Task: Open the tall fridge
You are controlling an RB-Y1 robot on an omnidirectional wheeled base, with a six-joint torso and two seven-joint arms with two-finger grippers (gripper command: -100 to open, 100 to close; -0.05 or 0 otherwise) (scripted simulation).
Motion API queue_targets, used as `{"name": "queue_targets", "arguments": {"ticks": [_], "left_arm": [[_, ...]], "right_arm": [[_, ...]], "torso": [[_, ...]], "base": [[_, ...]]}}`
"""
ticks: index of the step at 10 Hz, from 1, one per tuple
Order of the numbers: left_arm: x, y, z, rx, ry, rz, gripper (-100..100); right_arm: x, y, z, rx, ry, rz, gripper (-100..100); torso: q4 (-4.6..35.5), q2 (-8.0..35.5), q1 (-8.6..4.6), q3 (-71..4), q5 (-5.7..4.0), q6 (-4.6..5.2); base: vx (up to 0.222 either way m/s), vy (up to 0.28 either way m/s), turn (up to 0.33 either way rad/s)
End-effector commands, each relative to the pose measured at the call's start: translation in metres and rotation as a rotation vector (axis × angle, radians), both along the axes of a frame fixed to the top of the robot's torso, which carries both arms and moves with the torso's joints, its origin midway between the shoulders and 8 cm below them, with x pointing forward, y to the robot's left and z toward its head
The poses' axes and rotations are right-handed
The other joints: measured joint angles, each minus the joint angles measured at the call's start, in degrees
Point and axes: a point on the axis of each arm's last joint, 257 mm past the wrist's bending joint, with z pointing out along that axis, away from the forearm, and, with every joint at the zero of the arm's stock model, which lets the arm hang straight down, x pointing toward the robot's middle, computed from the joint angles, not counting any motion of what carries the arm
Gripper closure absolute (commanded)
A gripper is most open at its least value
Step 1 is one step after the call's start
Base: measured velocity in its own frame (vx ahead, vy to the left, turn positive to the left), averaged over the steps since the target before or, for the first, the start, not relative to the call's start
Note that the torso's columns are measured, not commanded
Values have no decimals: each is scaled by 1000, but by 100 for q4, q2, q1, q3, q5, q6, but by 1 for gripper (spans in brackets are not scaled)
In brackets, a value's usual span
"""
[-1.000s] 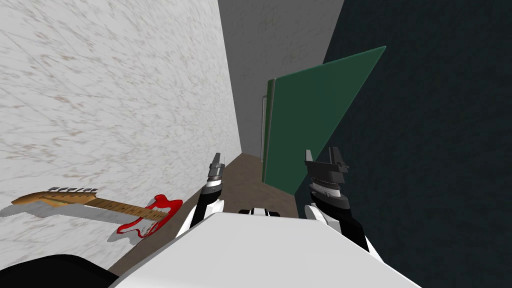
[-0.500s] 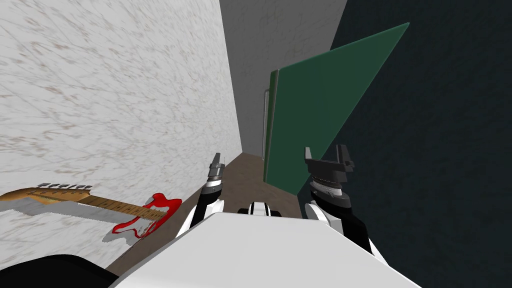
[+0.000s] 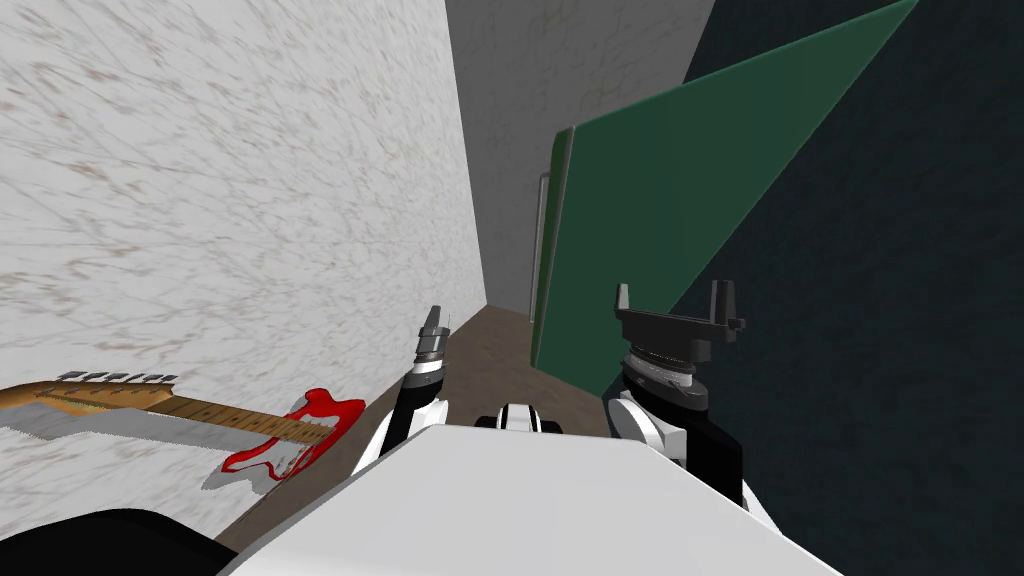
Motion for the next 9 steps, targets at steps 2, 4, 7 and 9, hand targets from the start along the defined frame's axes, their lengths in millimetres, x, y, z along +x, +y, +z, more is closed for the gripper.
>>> {"name": "queue_targets", "arguments": {"ticks": [2, 4, 7, 9], "left_arm": [[0, 0, 0, 0, 0, 0, 0], [0, 0, 0, 0, 0, 0, 0], [0, 0, 0, 0, 0, 0, 0], [0, 0, 0, 0, 0, 0, 0]], "right_arm": [[-12, -6, 20, 88, -96, 109, -100], [-17, -11, 29, 137, -144, 166, -100], [-21, -22, 36, 215, -193, 237, -100], [-26, -28, 43, 270, -243, 299, -100]], "torso": [[-4, -10, 13, -7, 4, 0], [-3, -7, 12, -6, 4, 0], [-4, -17, 14, -10, 3, -2], [-5, -19, 16, -12, 4, -2]], "base": [[63, 62, 26], [49, 56, 29], [65, 54, 25], [81, 64, 32]]}}
